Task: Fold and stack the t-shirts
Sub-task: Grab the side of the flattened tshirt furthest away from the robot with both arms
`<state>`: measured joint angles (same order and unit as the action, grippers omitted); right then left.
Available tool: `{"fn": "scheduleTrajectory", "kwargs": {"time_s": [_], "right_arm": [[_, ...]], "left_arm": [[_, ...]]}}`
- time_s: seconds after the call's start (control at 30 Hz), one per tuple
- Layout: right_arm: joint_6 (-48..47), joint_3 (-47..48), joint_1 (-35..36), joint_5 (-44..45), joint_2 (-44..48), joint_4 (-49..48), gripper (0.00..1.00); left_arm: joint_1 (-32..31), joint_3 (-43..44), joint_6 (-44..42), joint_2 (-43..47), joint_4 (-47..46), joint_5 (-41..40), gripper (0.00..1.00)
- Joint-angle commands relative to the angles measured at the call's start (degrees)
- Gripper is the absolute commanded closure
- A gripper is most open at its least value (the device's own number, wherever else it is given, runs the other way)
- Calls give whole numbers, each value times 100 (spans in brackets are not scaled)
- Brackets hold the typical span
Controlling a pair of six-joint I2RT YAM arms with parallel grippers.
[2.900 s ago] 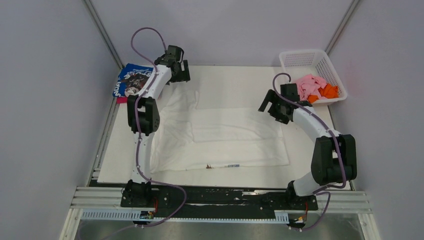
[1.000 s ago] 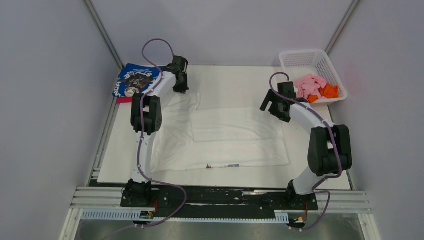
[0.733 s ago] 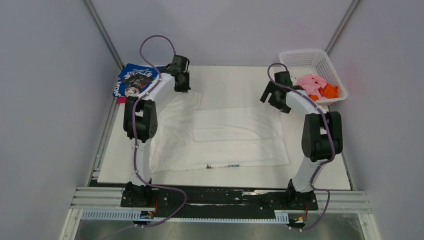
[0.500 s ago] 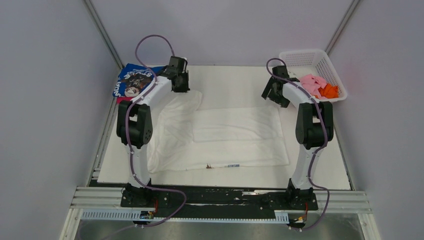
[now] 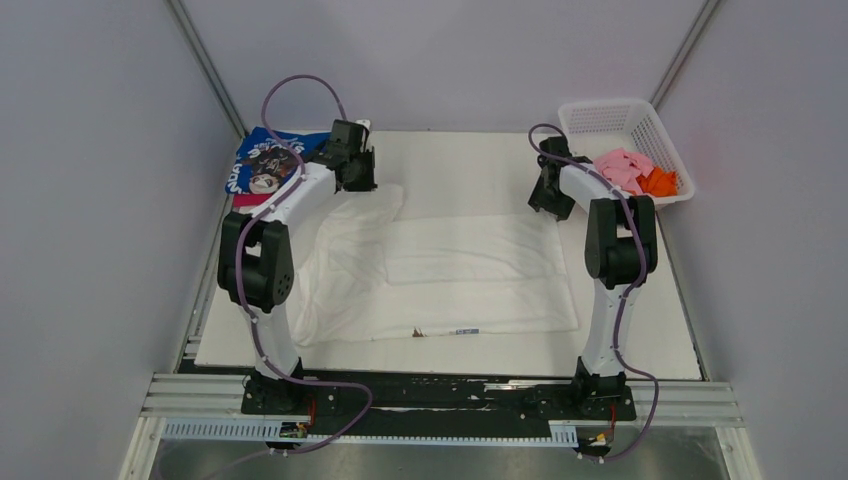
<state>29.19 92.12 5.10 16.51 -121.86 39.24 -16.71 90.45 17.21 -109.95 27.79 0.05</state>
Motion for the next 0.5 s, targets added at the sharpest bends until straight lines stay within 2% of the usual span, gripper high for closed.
{"fn": "scheduleTrajectory", "kwargs": {"time_s": [0.0,0.27,0.47], "right_arm": [[-123,-49,-14,146,18,-91,46],[-157,138,-9,153,-243,-274,45],[-202,-160,56,182,-30,-277,57]], "left_arm": [[-61,-172,-146,475,-242,79,100],[-175,-553,-207,821,-282,54,100],[-204,-708,-126,1045,-231,12,100]]}}
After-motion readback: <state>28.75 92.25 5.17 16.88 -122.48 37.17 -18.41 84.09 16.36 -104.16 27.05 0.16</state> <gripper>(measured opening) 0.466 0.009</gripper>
